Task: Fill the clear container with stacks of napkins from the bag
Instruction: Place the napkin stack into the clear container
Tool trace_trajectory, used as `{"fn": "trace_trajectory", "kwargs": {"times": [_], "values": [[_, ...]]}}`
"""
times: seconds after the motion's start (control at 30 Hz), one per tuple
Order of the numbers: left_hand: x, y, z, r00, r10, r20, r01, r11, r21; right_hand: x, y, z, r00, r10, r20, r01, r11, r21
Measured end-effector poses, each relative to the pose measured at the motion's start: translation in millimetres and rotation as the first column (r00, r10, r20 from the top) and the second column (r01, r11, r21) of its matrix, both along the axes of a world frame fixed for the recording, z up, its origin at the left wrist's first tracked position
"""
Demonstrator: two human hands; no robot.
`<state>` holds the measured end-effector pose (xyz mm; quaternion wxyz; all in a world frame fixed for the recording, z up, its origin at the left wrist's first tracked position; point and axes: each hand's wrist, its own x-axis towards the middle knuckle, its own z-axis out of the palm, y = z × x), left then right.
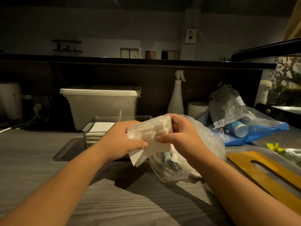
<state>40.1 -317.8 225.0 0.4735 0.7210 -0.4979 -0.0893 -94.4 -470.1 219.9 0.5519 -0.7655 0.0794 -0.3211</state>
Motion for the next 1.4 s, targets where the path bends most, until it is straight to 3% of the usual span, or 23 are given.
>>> {"fn": "trace_trajectory", "kwargs": {"times": [0.13,0.33,0.47,0.53,0.7,0.83,1.0,1.2,1.4], "values": [[7.5,17.1,-1.1,0.996,0.07,-0.06,-0.075,0.993,-0.093,0.8,3.5,-4.8,0.999,0.044,0.009,-0.044,0.999,0.004],[7.8,48.8,-19.0,0.906,0.085,-0.414,-0.212,0.939,-0.271,9.1,36.0,-17.1,1.0,0.019,-0.025,-0.02,0.999,-0.034],[4.1,64.6,-28.7,0.879,0.126,-0.459,-0.295,0.901,-0.318,18.8,60.1,-16.5,0.997,-0.02,-0.077,0.016,0.998,-0.063],[0.5,71.4,-35.4,0.858,0.127,-0.497,-0.304,0.907,-0.292,21.6,77.0,-25.0,0.995,-0.045,-0.087,0.045,0.999,0.001],[-5.6,72.8,-52.7,0.88,0.138,-0.455,-0.236,0.957,-0.166,24.8,101.7,-47.1,0.968,0.001,-0.252,0.002,1.0,0.01],[-5.4,66.8,-51.0,0.898,0.095,-0.429,-0.179,0.971,-0.16,27.2,103.2,-41.2,0.97,0.077,-0.23,-0.074,0.997,0.02],[-2.0,65.0,-54.7,0.892,0.072,-0.446,-0.172,0.967,-0.186,21.5,87.6,-47.9,0.979,0.021,-0.204,0.013,0.986,0.164],[-8.1,55.8,-57.1,0.907,0.089,-0.412,-0.168,0.973,-0.16,23.0,92.8,-43.8,0.964,0.097,-0.248,-0.067,0.99,0.124],[-2.0,62.3,-62.5,0.89,0.083,-0.448,-0.19,0.961,-0.201,18.4,84.9,-47.8,0.97,0.022,-0.241,0.016,0.988,0.156]]}}
